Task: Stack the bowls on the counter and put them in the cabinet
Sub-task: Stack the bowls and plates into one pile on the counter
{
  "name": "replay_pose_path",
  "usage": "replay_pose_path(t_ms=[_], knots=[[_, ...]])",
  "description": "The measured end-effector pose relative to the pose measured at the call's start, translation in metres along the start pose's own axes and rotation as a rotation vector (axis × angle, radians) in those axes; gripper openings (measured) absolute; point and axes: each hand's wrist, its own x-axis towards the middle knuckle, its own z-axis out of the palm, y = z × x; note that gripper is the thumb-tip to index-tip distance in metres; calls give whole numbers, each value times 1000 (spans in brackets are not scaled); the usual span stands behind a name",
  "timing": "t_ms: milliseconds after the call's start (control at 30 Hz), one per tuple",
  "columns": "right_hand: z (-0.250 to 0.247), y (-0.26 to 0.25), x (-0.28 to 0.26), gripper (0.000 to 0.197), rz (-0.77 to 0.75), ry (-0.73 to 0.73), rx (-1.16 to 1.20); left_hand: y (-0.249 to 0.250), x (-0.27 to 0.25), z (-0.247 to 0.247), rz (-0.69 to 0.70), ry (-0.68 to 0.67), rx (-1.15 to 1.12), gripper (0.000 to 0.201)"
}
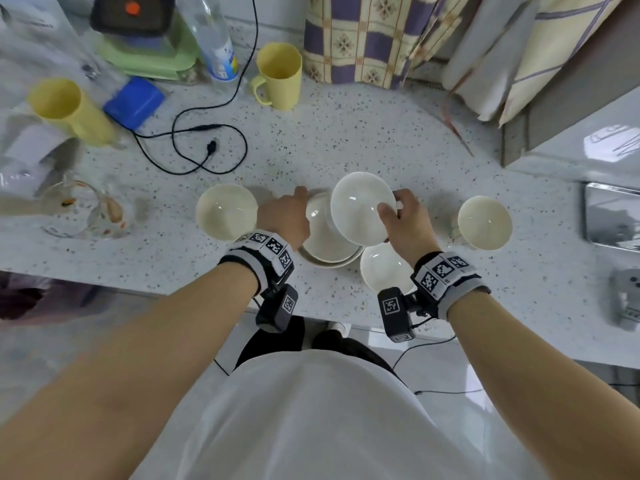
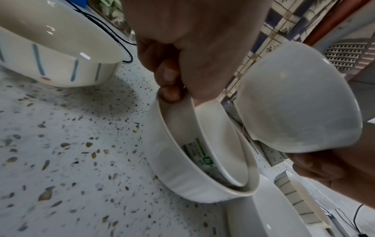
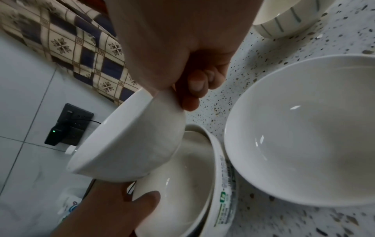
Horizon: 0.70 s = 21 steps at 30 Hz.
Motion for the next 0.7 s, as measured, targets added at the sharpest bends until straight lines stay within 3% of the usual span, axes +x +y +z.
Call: replay_pose_path(t_ms=[300,500,700], knots=[[11,2,9,22,-54,14,-181,0,-2,-3,56,-14,105,44],[33,-1,13,29,-129,-35,-341,-11,-18,-8,72,7,66,68],[49,-4,12,30,-139,-24,-423,-29,-19,-3,36,23,-86,52]])
